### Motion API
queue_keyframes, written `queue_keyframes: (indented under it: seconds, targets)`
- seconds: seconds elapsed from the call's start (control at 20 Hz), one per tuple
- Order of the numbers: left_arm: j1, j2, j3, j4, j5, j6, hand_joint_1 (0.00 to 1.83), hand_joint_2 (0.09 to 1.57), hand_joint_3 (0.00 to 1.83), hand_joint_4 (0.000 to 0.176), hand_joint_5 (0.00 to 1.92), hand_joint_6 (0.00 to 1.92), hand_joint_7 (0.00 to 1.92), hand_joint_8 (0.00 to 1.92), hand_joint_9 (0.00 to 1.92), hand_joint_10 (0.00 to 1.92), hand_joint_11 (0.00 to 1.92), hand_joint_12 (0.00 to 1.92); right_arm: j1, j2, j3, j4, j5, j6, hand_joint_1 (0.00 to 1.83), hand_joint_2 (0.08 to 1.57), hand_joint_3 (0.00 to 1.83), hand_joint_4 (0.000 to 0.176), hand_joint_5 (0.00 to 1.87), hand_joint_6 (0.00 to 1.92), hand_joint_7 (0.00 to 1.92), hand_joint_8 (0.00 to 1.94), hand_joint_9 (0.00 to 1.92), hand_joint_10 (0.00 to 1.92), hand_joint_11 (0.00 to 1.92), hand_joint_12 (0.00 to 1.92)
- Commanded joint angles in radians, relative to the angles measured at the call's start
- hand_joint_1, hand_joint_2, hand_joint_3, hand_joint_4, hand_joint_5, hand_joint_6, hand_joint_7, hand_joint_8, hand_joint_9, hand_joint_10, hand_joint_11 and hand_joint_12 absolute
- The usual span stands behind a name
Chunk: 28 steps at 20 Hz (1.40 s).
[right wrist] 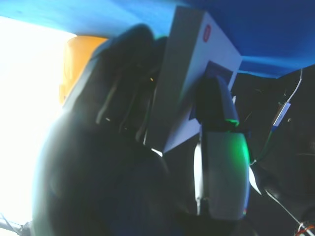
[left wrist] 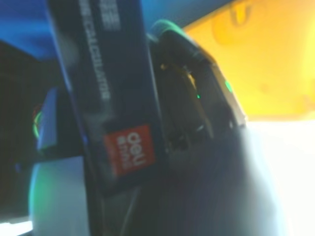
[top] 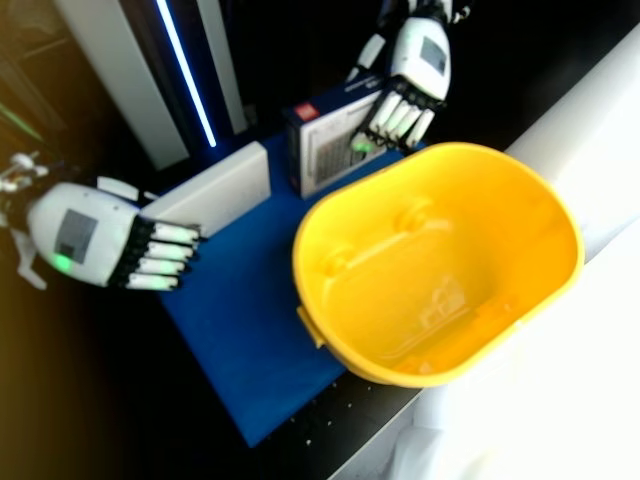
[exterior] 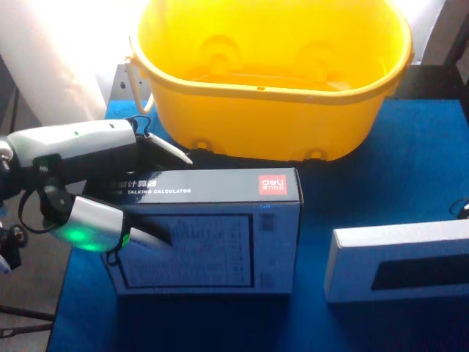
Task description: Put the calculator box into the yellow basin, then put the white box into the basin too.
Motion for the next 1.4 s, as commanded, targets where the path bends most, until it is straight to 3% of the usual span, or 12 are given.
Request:
queue_keyframes:
  seconds: [0.0,0.1,0.4,0.45,0.6,0.75,0.8,0.85,0.95,1.0,1.15,1.35]
  targets:
    - [-0.007,0.000,0.000,-0.052,-0.154,-0.002,1.36,1.17,0.00,0.000,0.78,1.18,0.89,1.17,0.83,1.35,0.67,1.48,0.011,0.000,0.002,-0.001,-0.153,0.028,1.20,1.16,0.00,0.000,0.89,1.09,0.93,1.18,0.92,1.19,0.82,1.56]
    - [-0.007,0.014,-0.007,-0.097,-0.247,0.002,1.36,1.16,0.00,0.000,0.81,1.14,0.91,1.13,0.85,1.32,0.68,1.45,0.009,0.001,-0.002,-0.004,-0.205,0.058,1.21,1.15,0.00,0.000,0.90,1.09,0.97,1.11,0.94,1.07,0.80,1.49]
    - [-0.020,0.105,-0.084,-0.217,-0.441,0.166,1.36,1.16,0.00,0.000,0.76,1.23,0.92,1.07,0.84,1.35,0.64,1.48,0.009,0.014,-0.027,-0.010,-0.292,0.075,1.20,1.16,0.00,0.006,0.88,1.11,0.93,1.16,0.90,1.06,0.79,1.47]
    - [-0.030,0.106,-0.085,-0.230,-0.466,0.183,1.36,1.16,0.00,0.000,0.78,1.22,0.94,1.05,0.84,1.33,0.61,1.43,0.009,0.013,-0.026,-0.009,-0.292,0.075,1.20,1.16,0.00,0.018,0.88,1.14,0.93,1.13,0.89,1.05,0.78,1.46]
    - [-0.060,0.100,-0.080,-0.274,-0.548,0.250,1.36,1.17,0.00,0.000,0.75,1.18,0.91,1.11,0.85,1.35,0.70,1.43,0.011,0.011,-0.028,-0.006,-0.294,0.075,1.21,1.15,0.00,0.000,0.91,1.06,0.95,1.15,0.93,1.08,0.81,1.50]
    - [-0.092,0.081,-0.058,-0.303,-0.606,0.283,1.36,1.17,0.00,0.000,0.71,1.23,0.89,1.15,0.87,1.32,0.80,1.42,0.033,0.011,-0.030,-0.009,-0.304,0.075,1.21,1.14,0.00,0.004,0.92,1.05,0.97,1.11,0.94,1.05,0.78,1.48]
    - [-0.102,0.074,-0.051,-0.309,-0.618,0.291,1.37,1.16,0.00,0.000,0.76,1.09,0.92,1.14,0.92,1.33,0.82,1.46,0.038,0.012,-0.031,-0.012,-0.311,0.075,1.21,1.13,0.00,0.007,0.93,1.04,0.98,1.08,0.95,1.03,0.81,1.47]
    - [-0.119,0.061,-0.039,-0.315,-0.632,0.301,1.27,1.16,0.00,0.000,0.80,1.06,0.97,1.20,0.98,1.18,0.87,1.49,0.043,0.012,-0.032,-0.014,-0.327,0.075,1.21,1.14,0.00,0.011,0.93,1.05,0.96,1.11,0.94,1.03,0.79,1.47]
    - [-0.158,0.034,-0.010,-0.316,-0.637,0.307,1.37,1.16,0.00,0.000,0.74,1.02,0.94,1.14,0.92,1.37,0.89,1.48,0.044,0.012,-0.034,-0.014,-0.347,0.074,1.20,1.15,0.00,0.018,0.92,1.14,0.93,1.08,0.87,0.98,0.69,1.45]
    - [-0.180,0.019,0.008,-0.316,-0.635,0.307,1.37,1.15,0.00,0.000,0.76,1.00,0.95,1.13,0.93,1.37,0.89,1.48,0.045,0.012,-0.034,-0.014,-0.348,0.074,1.20,1.15,0.00,0.026,0.90,1.14,0.92,1.10,0.85,0.95,0.64,1.45]
    - [-0.261,-0.030,0.071,-0.315,-0.590,0.307,1.37,1.16,0.00,0.000,0.71,1.07,0.94,1.14,0.92,1.38,0.89,1.48,0.044,0.008,-0.034,-0.013,-0.348,0.074,1.20,1.15,0.00,0.022,0.93,1.11,0.93,1.10,0.91,1.02,0.78,1.46]
    - [-0.357,-0.080,0.130,-0.286,-0.498,0.307,1.37,1.16,0.00,0.000,0.71,1.07,0.94,1.14,0.92,1.38,0.89,1.48,0.044,0.005,-0.034,-0.014,-0.347,0.074,1.21,1.14,0.00,0.024,0.94,1.08,0.95,1.08,0.94,0.98,0.80,1.43]
